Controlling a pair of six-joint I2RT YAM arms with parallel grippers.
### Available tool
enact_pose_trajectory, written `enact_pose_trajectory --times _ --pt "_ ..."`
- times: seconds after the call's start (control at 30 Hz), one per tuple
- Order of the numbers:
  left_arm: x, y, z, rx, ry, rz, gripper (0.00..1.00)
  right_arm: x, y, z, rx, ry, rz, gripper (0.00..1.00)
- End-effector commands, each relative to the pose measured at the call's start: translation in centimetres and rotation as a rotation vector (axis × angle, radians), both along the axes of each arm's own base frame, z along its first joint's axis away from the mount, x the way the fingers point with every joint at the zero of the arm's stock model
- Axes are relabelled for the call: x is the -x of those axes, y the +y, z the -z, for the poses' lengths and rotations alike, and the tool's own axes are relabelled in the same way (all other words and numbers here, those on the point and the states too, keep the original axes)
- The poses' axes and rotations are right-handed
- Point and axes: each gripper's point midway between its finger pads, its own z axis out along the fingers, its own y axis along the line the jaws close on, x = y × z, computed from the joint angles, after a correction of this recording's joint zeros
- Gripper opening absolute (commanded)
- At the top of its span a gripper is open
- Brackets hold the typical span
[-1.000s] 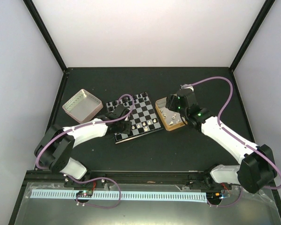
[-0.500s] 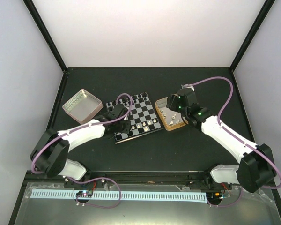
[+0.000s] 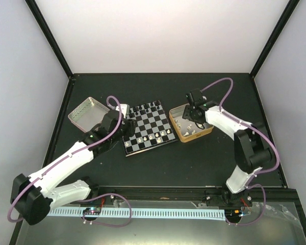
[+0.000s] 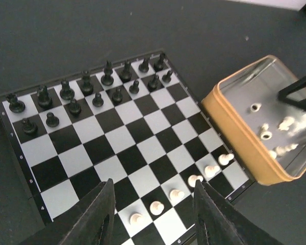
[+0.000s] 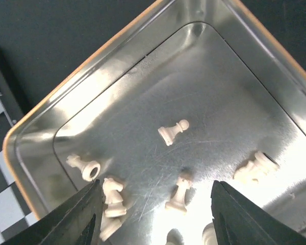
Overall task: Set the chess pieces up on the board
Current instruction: Pick up the chess piece from the storage box.
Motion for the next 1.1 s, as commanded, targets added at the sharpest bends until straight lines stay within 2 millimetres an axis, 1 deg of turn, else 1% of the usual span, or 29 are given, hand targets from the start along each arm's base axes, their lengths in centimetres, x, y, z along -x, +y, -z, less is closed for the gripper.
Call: enact_pose_trajectory --times 0.0,0.1,0.17,0.33,0.5,0.6,0.9,1.07 --pt "-0.4 0.3 -4.2 0.074 -0.115 -0.014 0.45 -1.0 -0.7 1.1 0.075 0.043 0.031 0.57" --pt "-0.1 0.6 -5.5 0.095 -0.154 -0.014 0.49 -1.4 -1.2 2.5 0.120 0.080 0.068 0.48" --pt "0.1 0.8 -6.0 0.100 -0.169 -0.015 0.50 -1.4 -1.7 3.5 0.146 0.100 0.093 0.45" --pt "0.2 1.3 -6.4 0.095 -0.183 -0.019 0.52 -1.7 -2.1 5.1 0.185 0.120 0.109 0.45" --pt "0.3 1.3 -6.0 0.089 -0.174 -0.013 0.52 -2.0 -2.0 6.4 0.195 0.143 0.098 0.45" --pt "0.3 1.3 -5.8 0.087 -0.170 -0.014 0.52 -1.9 -2.0 7.4 0.190 0.166 0.092 0.44" --pt "0.3 1.3 -5.5 0.087 -0.164 -0.014 0.52 -1.6 -2.6 8.4 0.193 0.180 0.092 0.27" --pt "0.3 1.3 -5.6 0.089 -0.162 -0.011 0.52 -1.5 -2.7 8.7 0.191 0.186 0.093 0.22"
